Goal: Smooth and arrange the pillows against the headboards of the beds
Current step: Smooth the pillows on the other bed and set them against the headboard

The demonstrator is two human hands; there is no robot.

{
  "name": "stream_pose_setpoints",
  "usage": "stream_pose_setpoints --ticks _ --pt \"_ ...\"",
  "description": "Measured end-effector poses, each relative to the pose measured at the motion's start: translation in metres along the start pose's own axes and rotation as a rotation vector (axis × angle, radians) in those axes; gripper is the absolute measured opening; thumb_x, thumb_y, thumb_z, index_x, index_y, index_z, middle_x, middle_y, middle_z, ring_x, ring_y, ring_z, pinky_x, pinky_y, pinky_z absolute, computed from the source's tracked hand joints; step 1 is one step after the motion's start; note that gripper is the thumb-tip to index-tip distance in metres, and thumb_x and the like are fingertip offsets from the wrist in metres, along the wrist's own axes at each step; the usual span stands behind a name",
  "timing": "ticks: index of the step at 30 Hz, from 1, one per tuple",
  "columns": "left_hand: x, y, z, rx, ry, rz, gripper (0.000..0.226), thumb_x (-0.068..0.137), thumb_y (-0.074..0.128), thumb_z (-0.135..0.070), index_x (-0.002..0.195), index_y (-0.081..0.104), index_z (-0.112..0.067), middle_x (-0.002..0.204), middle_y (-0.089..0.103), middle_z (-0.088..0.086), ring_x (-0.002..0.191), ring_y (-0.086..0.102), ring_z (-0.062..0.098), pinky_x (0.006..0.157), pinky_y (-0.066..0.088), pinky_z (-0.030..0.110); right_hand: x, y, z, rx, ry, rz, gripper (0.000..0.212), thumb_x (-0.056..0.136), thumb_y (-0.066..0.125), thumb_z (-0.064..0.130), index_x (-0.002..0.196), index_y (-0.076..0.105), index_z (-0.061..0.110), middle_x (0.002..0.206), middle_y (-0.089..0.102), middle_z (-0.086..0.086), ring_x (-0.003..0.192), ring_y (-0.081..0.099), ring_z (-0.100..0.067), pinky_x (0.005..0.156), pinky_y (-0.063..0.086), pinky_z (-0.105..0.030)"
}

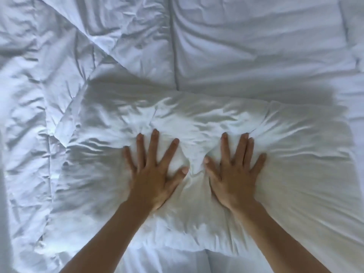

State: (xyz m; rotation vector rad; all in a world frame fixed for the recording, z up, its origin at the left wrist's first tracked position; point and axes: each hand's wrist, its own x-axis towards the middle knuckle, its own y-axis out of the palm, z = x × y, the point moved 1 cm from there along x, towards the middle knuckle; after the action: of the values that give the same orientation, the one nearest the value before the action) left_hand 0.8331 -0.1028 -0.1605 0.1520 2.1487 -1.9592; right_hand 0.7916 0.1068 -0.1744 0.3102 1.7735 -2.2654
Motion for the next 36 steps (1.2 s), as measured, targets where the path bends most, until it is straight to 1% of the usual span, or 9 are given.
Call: stream_pose_setpoints --ticks 4,8,13,17,21,24,31,34,36 --pt "0.033 -0.024 -0.039 -0.008 0.134 -0.073 0.077 0.093 0.033 -0.068 0.158 0.005 -0.038 0.168 -0.002 0.005 0.153 -0.004 0.036 0.117 0.003 0.069 0.025 -0.036 0.076 0.349 -0.123 -0.161 0.063 0.099 0.008 0.069 0.157 0.006 0.045 0.168 0.0 -0.009 0.155 -0.008 -0.022 0.12 -0.013 -0.055" --pt "0.096 -0.017 -0.01 0.195 0.26 0.075 0.074 0.09 0.011 -0.072 0.156 -0.002 -0.043 0.167 -0.014 0.0 0.154 -0.012 0.022 0.122 -0.004 0.053 0.078 -0.027 0.078 -0.012 -0.283 0.064 0.071 0.091 0.006 0.075 0.155 0.014 0.045 0.168 0.009 -0.009 0.155 0.0 -0.025 0.12 -0.011 -0.055" --pt "0.113 -0.029 0.113 0.205 -0.12 0.144 0.079 0.082 0.001 -0.086 0.153 0.003 -0.052 0.168 -0.006 -0.006 0.154 -0.009 0.02 0.122 -0.007 0.05 0.1 -0.046 -0.089 -0.277 0.13 0.121 0.09 0.076 -0.012 0.088 0.155 0.001 0.047 0.168 0.009 -0.006 0.154 0.002 -0.023 0.12 -0.006 -0.056" --pt "0.134 -0.055 0.111 0.123 -0.335 0.287 0.082 0.08 0.005 -0.087 0.153 0.0 -0.051 0.167 -0.009 -0.007 0.153 -0.012 0.027 0.118 -0.009 0.063 0.111 -0.083 -0.114 -0.299 0.358 0.227 0.093 0.073 -0.017 0.085 0.155 0.007 0.048 0.169 -0.001 -0.005 0.154 -0.005 -0.025 0.116 -0.013 -0.065" --pt "0.132 -0.052 -0.001 -0.117 -0.023 0.089 0.071 0.087 0.012 -0.078 0.152 0.006 -0.051 0.168 0.0 -0.006 0.154 -0.005 0.024 0.12 -0.009 0.058 0.102 -0.074 -0.004 0.058 0.049 0.096 0.068 0.09 -0.002 0.069 0.153 0.017 0.051 0.168 0.004 -0.008 0.155 -0.002 -0.024 0.119 -0.01 -0.06" --pt "0.114 -0.026 -0.04 -0.019 0.069 0.178 0.076 0.082 0.003 -0.076 0.153 0.001 -0.049 0.168 -0.008 -0.001 0.153 -0.016 0.021 0.119 -0.015 0.055 0.077 -0.043 0.035 0.045 -0.16 0.146 0.064 0.091 -0.007 0.072 0.152 0.004 0.055 0.169 0.0 -0.001 0.154 -0.008 -0.016 0.118 -0.02 -0.051" --pt "0.07 -0.033 0.148 0.1 -0.38 0.115 0.076 0.076 -0.006 -0.089 0.146 -0.013 -0.061 0.168 -0.005 -0.007 0.154 -0.003 0.028 0.119 -0.005 0.06 0.05 -0.071 -0.146 -0.245 0.331 0.144 0.082 0.07 -0.023 0.085 0.147 -0.01 0.061 0.168 -0.008 0.003 0.153 -0.011 -0.016 0.117 -0.008 -0.064" --pt "0.048 -0.05 0.149 0.057 -0.448 0.087 0.076 0.082 -0.006 -0.082 0.152 -0.011 -0.052 0.168 0.004 0.001 0.152 0.003 0.037 0.117 0.0 0.067 0.031 -0.091 -0.141 -0.191 0.437 0.089 0.088 0.071 -0.023 0.085 0.152 -0.004 0.055 0.168 -0.003 -0.008 0.154 -0.003 -0.026 0.115 -0.003 -0.07" --pt "0.027 -0.06 0.104 -0.047 -0.336 0.007 0.074 0.09 0.004 -0.073 0.157 0.002 -0.041 0.168 0.004 0.004 0.153 0.002 0.038 0.118 0.0 0.068 0.008 -0.091 -0.097 -0.089 0.351 -0.04 0.079 0.084 -0.006 0.078 0.156 0.008 0.047 0.167 0.003 -0.017 0.153 0.004 -0.034 0.115 0.0 -0.071"
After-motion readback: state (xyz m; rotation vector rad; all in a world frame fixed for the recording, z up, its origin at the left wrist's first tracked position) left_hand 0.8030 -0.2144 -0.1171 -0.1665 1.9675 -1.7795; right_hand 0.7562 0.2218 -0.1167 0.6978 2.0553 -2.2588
